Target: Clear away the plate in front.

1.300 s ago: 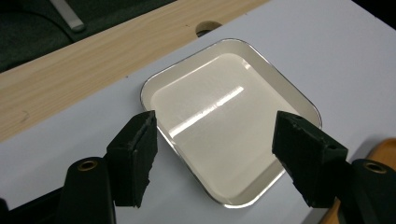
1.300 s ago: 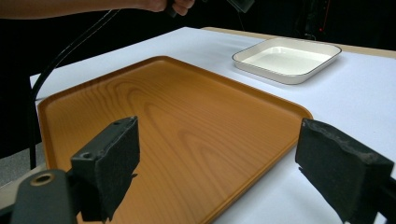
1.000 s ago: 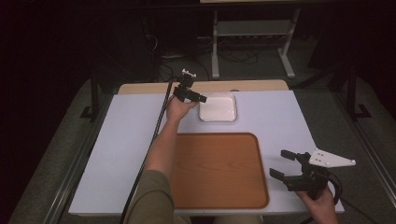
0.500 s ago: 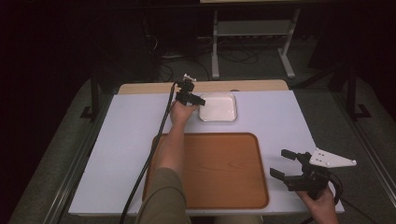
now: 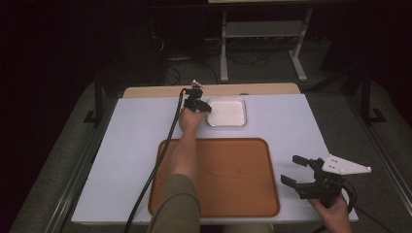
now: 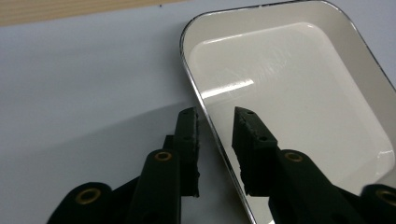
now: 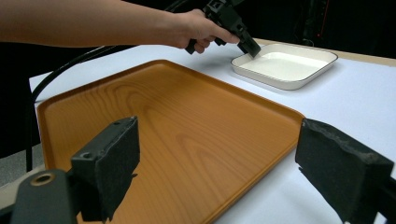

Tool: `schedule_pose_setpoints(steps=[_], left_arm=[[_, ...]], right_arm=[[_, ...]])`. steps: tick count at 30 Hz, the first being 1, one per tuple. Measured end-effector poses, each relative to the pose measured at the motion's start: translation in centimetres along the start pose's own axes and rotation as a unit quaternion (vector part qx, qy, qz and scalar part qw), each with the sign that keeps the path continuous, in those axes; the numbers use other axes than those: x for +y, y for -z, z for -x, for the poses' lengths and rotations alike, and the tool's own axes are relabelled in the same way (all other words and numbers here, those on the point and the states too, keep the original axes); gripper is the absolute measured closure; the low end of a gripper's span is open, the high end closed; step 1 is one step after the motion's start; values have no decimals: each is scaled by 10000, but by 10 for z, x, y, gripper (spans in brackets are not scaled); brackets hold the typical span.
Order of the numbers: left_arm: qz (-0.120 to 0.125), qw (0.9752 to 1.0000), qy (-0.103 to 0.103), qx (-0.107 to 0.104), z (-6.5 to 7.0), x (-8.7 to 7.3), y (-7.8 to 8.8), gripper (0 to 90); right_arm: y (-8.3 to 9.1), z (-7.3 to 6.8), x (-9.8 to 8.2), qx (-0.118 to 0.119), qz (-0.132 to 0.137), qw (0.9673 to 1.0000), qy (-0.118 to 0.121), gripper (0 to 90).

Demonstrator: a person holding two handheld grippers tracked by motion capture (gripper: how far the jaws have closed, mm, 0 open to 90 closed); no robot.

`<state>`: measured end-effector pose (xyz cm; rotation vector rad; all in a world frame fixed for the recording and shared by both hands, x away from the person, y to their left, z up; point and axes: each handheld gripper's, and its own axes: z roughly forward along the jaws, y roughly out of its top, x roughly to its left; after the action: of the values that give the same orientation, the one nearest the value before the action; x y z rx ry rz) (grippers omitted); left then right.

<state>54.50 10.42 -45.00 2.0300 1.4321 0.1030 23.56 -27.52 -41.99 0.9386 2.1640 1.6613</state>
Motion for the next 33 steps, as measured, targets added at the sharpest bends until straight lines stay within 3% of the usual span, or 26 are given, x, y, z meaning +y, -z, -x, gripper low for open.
schedule_pose_setpoints(steps=[10,15,23,33], left_arm=[[127,9996,265,0,0,-2,-2,806],[243,9989,389,-104,1,-4,-4,875],[374,9943,921,-392,-6,-8,-6,889],[544,9929,964,-441,-2,-7,3,890]], right_arm=[[0,1,0,0,10,10000,1,131],[1,1,1,1,24,10000,-5,131],[1,2,1,0,36,10000,-14,131],[0,1,1,2,24,10000,-23,131]])
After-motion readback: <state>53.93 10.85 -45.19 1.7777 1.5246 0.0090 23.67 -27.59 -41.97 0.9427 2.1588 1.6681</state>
